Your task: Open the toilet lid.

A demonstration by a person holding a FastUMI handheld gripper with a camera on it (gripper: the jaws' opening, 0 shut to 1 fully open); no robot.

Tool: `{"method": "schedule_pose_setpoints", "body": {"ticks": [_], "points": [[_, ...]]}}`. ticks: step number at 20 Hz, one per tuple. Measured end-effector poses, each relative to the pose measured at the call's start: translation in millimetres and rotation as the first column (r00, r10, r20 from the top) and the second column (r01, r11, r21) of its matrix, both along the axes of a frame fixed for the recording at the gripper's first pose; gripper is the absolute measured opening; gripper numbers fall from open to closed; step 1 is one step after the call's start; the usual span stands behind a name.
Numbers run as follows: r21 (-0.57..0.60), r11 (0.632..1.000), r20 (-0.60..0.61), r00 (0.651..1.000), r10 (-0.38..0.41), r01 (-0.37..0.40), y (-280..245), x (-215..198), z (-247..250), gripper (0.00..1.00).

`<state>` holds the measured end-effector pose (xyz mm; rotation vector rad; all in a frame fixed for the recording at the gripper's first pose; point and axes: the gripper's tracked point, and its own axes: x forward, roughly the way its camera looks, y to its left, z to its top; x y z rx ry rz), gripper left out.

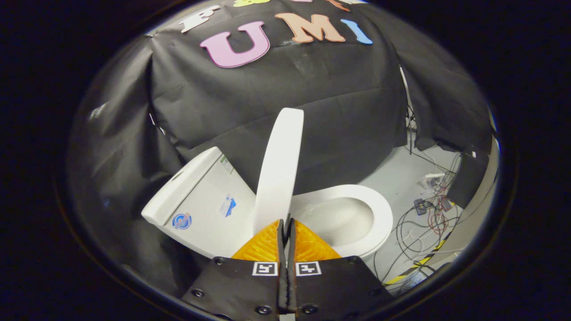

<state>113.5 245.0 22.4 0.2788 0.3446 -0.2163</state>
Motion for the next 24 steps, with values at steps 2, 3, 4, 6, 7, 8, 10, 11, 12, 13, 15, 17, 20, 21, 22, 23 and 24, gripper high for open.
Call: {"method": "schedule_pose_setpoints", "body": {"ticks": [2,3,4,6,7,8,10,11,12,13,15,17,20,21,22,23,24], "points": [[0.002,1.0,0.017,1.0,-0.007,0.007,3.1,1.8,2.6,0.01],[-0.007,1.0,0.024,1.0,-0.016,0.017,3.1,2.0,2.7,0.01],[-0.018,0.999,0.028,0.999,-0.027,0.027,4.6,1.5,3.2,0.01],[-0.048,0.998,0.025,0.999,-0.026,0.027,11.0,2.9,5.1,0.01],[-0.056,0.998,0.023,1.0,-0.021,0.022,15.4,4.6,7.5,0.01],[-0.062,0.998,0.019,1.0,-0.018,0.019,19.4,6.2,8.2,0.01],[-0.078,0.997,0.021,0.999,-0.025,0.027,25.4,8.6,12.6,0.01],[-0.093,0.995,0.024,0.999,-0.031,0.034,27.3,9.4,14.2,0.01],[-0.113,0.993,0.026,0.999,-0.037,0.04,29.6,9.0,15.6,0.01],[-0.131,0.99,0.028,0.999,-0.042,0.045,33.3,9.5,17.0,0.01],[-0.149,0.987,0.028,0.998,-0.048,0.051,41.3,12.9,19.1,0.01],[-0.137,0.989,0.027,0.999,-0.042,0.046,53.1,18.7,22.8,0.01],[-0.178,0.983,0.026,0.999,-0.031,0.035,72.1,26.7,25.0,0.01],[-0.202,0.979,0.031,0.999,-0.028,0.033,77.3,27.6,26.6,0.01],[-0.223,0.974,0.037,0.999,-0.024,0.032,83.0,28.7,27.6,0.01],[-0.238,0.971,0.044,0.999,-0.019,0.029,88.1,29.6,28.4,0.01],[-0.246,0.969,0.05,0.999,-0.014,0.026,94.4,31.5,28.2,0.01]]}}
